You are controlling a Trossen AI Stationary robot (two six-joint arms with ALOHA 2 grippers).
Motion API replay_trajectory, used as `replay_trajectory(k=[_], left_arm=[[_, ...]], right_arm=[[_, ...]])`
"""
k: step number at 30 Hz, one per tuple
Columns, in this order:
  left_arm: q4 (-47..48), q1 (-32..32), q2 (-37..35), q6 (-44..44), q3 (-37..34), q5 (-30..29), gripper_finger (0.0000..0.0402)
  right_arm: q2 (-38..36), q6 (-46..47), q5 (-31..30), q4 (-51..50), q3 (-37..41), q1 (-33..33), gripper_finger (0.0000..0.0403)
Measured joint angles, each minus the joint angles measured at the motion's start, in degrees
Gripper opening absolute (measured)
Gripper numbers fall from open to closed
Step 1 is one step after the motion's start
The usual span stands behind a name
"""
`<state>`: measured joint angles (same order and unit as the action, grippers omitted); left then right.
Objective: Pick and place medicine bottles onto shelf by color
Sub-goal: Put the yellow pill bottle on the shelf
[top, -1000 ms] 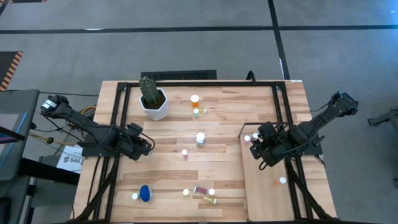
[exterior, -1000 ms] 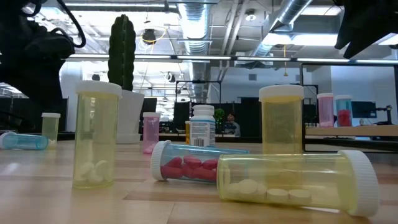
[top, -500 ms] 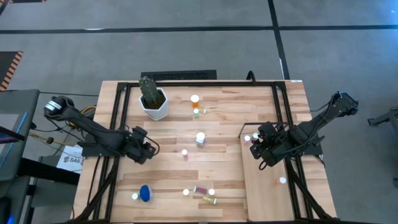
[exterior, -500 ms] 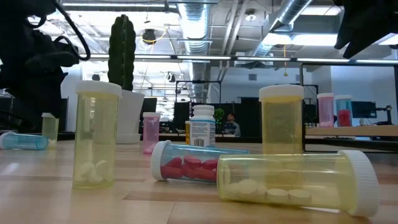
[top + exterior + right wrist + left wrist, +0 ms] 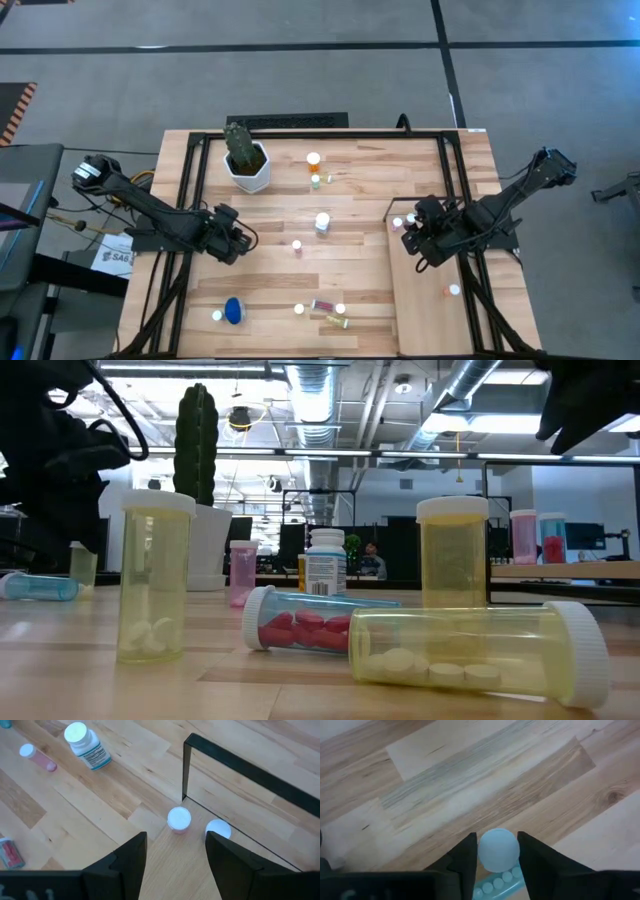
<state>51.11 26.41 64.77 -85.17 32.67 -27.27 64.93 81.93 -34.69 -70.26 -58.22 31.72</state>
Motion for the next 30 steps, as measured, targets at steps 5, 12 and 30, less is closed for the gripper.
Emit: replay_trajectory(k=[5, 12, 30], left_arm=[[-1.2, 0.0, 0.0, 0.6, 0.2, -0.5, 0.0082], [-0.8, -0.7, 0.0, 7.3, 5.9, -4.7, 0.0102], [-15.6, -4.1, 0.1, 47.2, 25.7, -1.7, 0.0096]], right_arm=[[0.0, -2.0, 2.0, -0.6, -1.0, -1.8, 0.0225], [0.0, -10.2, 1.8, 1.9, -7.7, -3.9, 0.0225], [16.5, -51.7, 1.2, 48.4, -8.7, -11.7, 0.0225]])
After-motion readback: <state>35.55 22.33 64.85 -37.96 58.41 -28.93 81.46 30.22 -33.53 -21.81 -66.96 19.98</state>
